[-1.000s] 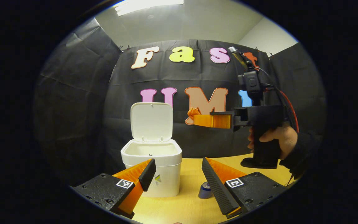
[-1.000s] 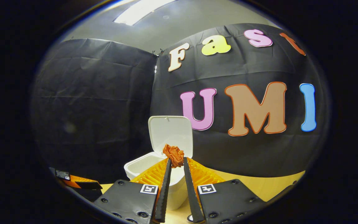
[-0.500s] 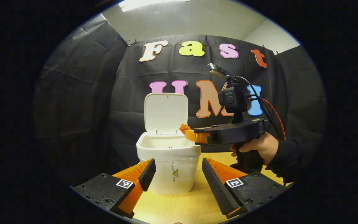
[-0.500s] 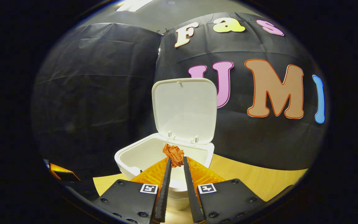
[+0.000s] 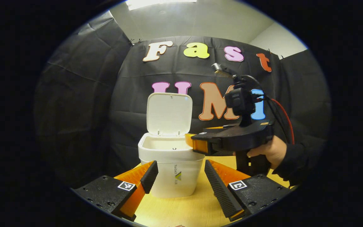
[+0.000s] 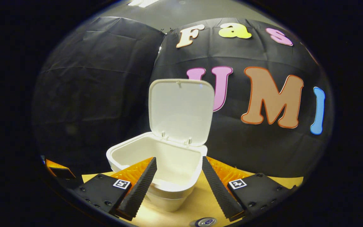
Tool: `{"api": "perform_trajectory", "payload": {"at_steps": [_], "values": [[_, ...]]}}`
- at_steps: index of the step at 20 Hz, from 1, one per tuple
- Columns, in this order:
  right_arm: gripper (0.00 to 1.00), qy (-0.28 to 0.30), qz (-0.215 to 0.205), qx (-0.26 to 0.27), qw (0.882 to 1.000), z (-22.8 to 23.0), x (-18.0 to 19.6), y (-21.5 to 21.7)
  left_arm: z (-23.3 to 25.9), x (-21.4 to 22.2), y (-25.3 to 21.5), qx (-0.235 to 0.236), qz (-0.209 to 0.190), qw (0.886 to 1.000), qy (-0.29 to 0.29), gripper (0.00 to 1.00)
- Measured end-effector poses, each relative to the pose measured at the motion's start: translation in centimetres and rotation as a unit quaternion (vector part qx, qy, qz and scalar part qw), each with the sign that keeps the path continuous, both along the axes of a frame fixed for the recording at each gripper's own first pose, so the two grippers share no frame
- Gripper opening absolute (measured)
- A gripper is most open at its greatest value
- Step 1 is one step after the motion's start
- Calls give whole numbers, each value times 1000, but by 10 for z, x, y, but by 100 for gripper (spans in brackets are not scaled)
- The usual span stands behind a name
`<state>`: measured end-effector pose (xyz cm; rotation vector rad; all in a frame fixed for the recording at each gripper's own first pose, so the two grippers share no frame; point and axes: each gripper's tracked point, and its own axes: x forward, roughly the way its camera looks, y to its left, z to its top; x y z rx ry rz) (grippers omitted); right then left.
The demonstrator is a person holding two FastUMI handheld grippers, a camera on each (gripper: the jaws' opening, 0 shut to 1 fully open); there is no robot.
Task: Press the lid of the desktop garbage bin to open it, pick up the crumpled paper on the desktop and throw it into the bin, then pick up the pop can on the desktop and drop it into the bin, and finally close the garbage bin lid.
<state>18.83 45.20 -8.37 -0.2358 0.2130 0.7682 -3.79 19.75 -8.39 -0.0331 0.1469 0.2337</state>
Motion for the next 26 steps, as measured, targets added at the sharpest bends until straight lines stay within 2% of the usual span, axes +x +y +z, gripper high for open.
{"api": "perform_trajectory", "payload": {"at_steps": [6,7,8,10,13,18,21,23,24,26], "values": [[96,-81,-64,74,992,87,-7,-102,-6,21,-25,-5,-22,1000,-5,93],[100,-89,-81,79,990,95,-6,-124,-8,25,-31,-4,-28,1000,-5,93],[96,-94,-99,83,987,100,-5,-149,-8,31,-37,-1,-34,999,-8,92],[100,-97,-139,91,981,105,-3,-197,-11,42,-50,2,-47,999,-8,92],[96,-101,-204,93,969,104,-1,-271,-23,62,-75,0,-72,997,-2,93],[96,-82,-300,68,948,75,-15,-380,-63,88,-115,-4,-107,994,29,92],[96,-68,-339,56,937,58,-30,-423,-94,101,-131,-2,-123,991,57,92],[100,-61,-360,47,930,48,-40,-444,-114,109,-136,-2,-123,990,71,92],[96,-60,-370,40,926,44,-44,-453,-126,112,-137,-1,-123,989,81,92],[96,-58,-386,25,920,35,-52,-470,-152,118,-136,4,-117,987,106,92]]}}
